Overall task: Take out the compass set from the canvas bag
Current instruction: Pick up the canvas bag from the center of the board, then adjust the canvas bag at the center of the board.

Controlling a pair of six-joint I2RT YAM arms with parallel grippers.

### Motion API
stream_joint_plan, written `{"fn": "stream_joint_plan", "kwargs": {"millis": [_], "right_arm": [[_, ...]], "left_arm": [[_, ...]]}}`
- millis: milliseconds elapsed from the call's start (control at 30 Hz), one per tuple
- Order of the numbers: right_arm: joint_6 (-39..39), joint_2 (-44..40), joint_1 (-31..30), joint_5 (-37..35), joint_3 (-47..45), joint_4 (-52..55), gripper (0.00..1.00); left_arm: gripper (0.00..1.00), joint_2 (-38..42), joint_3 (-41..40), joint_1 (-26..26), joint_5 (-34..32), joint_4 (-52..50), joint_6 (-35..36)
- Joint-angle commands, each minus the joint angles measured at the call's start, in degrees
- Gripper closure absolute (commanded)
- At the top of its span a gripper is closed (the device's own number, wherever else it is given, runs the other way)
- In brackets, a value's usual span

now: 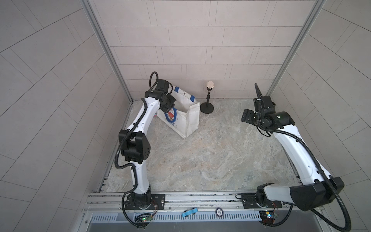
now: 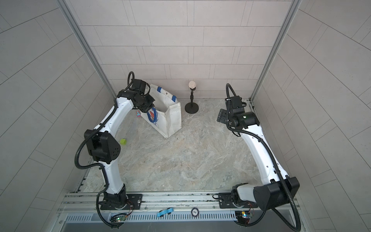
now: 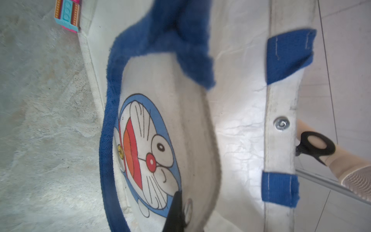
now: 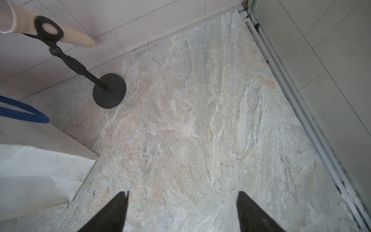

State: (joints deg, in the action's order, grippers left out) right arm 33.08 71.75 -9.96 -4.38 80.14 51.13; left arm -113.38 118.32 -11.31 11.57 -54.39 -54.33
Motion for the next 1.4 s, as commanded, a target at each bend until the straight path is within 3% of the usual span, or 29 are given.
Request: {"fn": "stream_joint_plan", "kwargs": {"millis": [0,133,300,433,500,700,867,1033,1233,1367], "right_arm": [[-2.44,-5.22,0.27,7.14,-1.83,-3.98,0.01],[-3.9,-3.48,0.28,12.4,0.76,-2.46,0.19],[-2.94,-1.9,-0.02,21.17,2.22,-5.95,0.24],[-2.16,-0.65,-3.11,24.15,5.18,-7.12,0.28],[-1.18,-0.25,-5.09,23.9,5.9,-7.63,0.31],[8.47,1.71,-11.74,21.22,2.39,-7.87,0.37],[17.61,2.75,-16.39,22.31,-6.34,-13.32,0.35],[21.5,2.78,-20.3,20.2,-13.96,-17.42,0.3],[25.88,3.47,-20.62,20.64,-24.7,-23.51,0.19],[26.12,5.49,-20.75,22.77,-26.4,-31.62,0.14]], "left_arm": [[1.0,1.4,10.55,0.01,1.38,-8.93,9.52],[1.0,0.14,21.83,-0.07,3.29,-14.87,16.17],[1.0,0.42,26.3,-0.92,12.56,-17.76,20.92],[1.0,1.13,26.06,-5.74,15.46,-21.82,27.05],[1.0,2.07,24.66,-9.71,13.88,-24.33,30.5],[1.0,8.22,7.09,-19.58,10.41,-18.97,32.04],[1.0,14.64,-5.57,-23.06,5.5,-11.36,27.9],[1.0,21.99,-15.56,-30.43,-2.65,-1.33,22.88],[1.0,27.3,-16.25,-33.54,-16.67,2.49,23.65],[1.0,24.05,-4.24,-32.44,-21.49,0.75,29.14]]}}
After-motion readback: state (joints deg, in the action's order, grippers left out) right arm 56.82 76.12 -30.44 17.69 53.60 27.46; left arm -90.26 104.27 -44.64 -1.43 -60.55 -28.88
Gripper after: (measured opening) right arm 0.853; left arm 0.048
